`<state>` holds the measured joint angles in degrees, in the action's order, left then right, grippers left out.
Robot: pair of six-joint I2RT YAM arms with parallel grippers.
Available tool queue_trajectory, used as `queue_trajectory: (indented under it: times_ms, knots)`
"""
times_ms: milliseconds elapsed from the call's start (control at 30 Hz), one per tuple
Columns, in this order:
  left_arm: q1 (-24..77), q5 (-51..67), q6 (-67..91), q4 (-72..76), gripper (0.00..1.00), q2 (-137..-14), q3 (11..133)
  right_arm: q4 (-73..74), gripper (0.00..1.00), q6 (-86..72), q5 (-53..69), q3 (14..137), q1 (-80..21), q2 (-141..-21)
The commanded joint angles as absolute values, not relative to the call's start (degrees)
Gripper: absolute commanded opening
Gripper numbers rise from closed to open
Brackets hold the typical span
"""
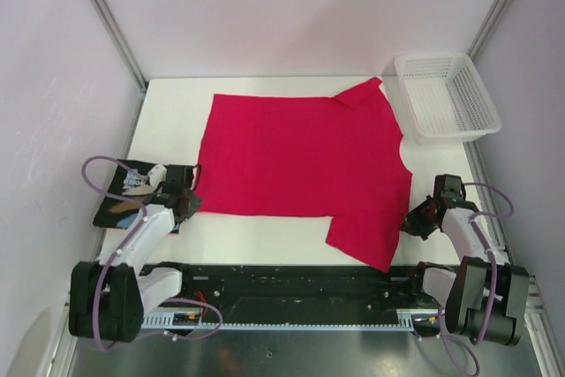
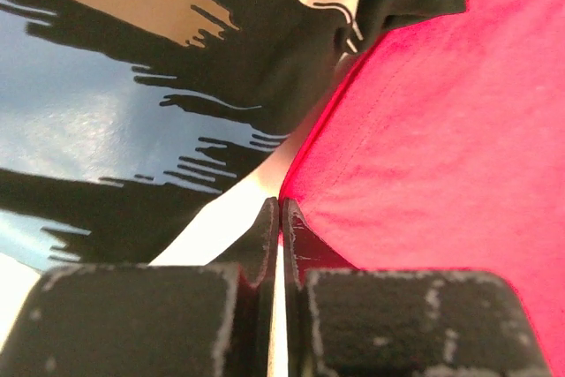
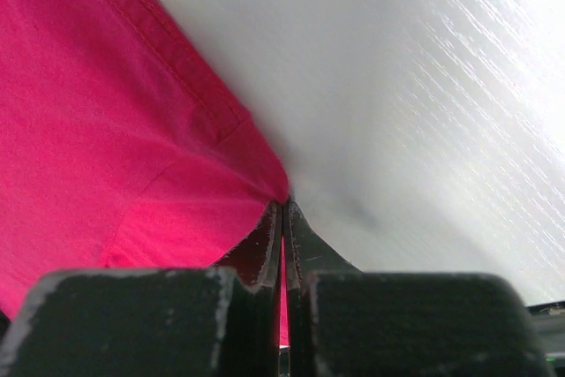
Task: Fold and stack the t-shirts
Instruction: Grap the side of the flattened tshirt closest away from the robot with both arms, then fold the flattened tshirt in 1/3 of the way
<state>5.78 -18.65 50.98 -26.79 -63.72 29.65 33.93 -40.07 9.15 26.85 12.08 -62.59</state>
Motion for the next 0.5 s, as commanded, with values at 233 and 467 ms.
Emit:
queue_trajectory:
  times_ms: [233,467]
  knots:
    - [5.99,-18.95,50.79,-34.13,0.00,-51.36,30.16,43.90,0.00,-40.77,8.16,27.22,12.47,-52.67]
    - [5.98,-19.52,46.96,-35.26,0.00,-50.56,34.61,45.26,0.00,-39.59,9.41,29.43,12.54,-49.88]
